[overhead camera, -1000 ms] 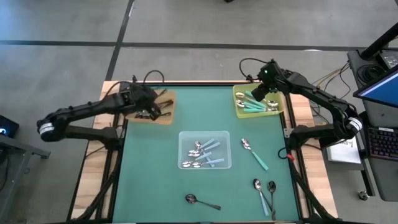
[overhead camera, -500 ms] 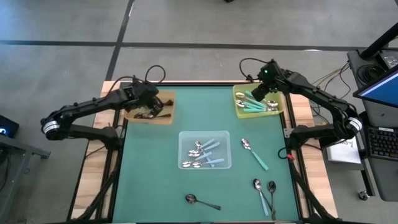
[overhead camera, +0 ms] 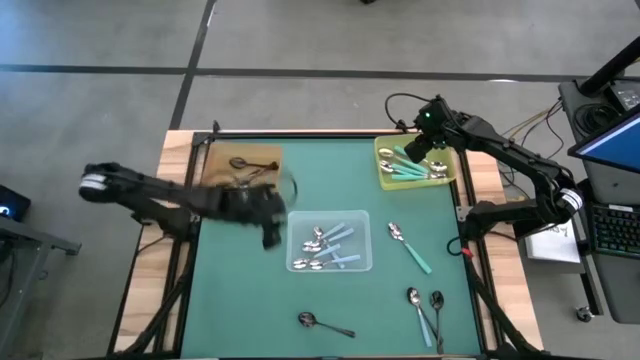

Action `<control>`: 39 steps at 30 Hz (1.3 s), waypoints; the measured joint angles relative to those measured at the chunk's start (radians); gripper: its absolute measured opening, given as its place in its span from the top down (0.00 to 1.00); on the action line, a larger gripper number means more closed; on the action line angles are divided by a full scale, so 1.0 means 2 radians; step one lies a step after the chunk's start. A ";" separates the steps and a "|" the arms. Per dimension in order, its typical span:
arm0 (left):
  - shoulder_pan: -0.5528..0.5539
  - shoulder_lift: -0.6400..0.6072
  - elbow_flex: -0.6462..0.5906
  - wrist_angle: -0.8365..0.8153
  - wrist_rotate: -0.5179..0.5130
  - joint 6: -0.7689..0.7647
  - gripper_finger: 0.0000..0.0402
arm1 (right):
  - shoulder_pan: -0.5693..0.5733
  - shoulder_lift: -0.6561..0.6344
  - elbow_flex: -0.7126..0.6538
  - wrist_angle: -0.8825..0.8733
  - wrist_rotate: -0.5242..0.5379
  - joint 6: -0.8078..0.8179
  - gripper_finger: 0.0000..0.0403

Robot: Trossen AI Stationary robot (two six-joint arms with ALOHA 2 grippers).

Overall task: Sort silverware by color (type)
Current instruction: Put the black spoon into the orange bin

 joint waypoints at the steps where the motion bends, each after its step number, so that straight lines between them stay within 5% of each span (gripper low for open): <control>1: -0.035 0.017 0.000 0.028 -0.011 -0.003 0.70 | 0.000 0.000 0.000 0.000 0.000 0.000 0.69; 6: -0.172 0.108 0.008 0.144 -0.102 -0.010 0.70 | 0.000 0.000 0.000 0.000 0.000 0.000 0.69; 11: -0.228 0.201 0.067 0.152 -0.131 -0.053 0.68 | 0.000 0.000 0.000 0.000 0.000 0.000 0.69; 21: -0.253 0.335 0.237 0.037 -0.075 -0.068 0.64 | 0.000 0.000 0.000 0.000 0.000 0.000 0.69; 29: -0.256 0.423 0.303 0.034 -0.020 -0.061 0.64 | 0.000 0.000 0.000 0.000 0.000 0.000 0.69; 39: -0.253 0.471 0.360 0.000 -0.013 -0.068 0.66 | 0.000 0.000 0.000 0.000 0.000 0.000 0.69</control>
